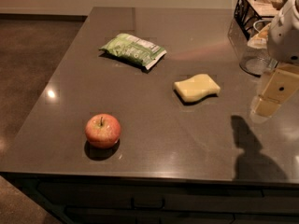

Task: Move sponge near apple

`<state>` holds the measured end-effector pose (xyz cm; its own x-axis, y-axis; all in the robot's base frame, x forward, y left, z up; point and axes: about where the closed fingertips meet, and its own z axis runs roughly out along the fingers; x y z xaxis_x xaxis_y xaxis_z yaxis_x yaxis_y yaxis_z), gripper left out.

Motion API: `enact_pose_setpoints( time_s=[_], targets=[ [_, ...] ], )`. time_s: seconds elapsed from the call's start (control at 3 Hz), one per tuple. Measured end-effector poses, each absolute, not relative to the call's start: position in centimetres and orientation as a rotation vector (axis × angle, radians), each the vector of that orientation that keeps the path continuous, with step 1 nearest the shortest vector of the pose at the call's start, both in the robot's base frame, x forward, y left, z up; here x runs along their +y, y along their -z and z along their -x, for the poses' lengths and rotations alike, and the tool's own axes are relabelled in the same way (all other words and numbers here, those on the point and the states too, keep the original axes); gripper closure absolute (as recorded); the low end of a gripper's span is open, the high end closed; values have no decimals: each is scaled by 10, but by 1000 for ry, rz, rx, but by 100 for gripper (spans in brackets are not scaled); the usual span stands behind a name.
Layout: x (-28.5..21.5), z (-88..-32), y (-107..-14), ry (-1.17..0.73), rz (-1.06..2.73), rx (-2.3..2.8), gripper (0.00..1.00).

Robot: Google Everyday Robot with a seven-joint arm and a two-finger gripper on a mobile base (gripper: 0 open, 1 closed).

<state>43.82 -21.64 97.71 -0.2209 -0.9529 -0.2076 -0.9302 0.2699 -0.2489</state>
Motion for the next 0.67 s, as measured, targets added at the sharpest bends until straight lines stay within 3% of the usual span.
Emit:
enact_pose_setpoints(
  time_s=[0.67],
  targets=[
    [-213, -456, -971, 85, 1706, 2206, 0]
  ],
)
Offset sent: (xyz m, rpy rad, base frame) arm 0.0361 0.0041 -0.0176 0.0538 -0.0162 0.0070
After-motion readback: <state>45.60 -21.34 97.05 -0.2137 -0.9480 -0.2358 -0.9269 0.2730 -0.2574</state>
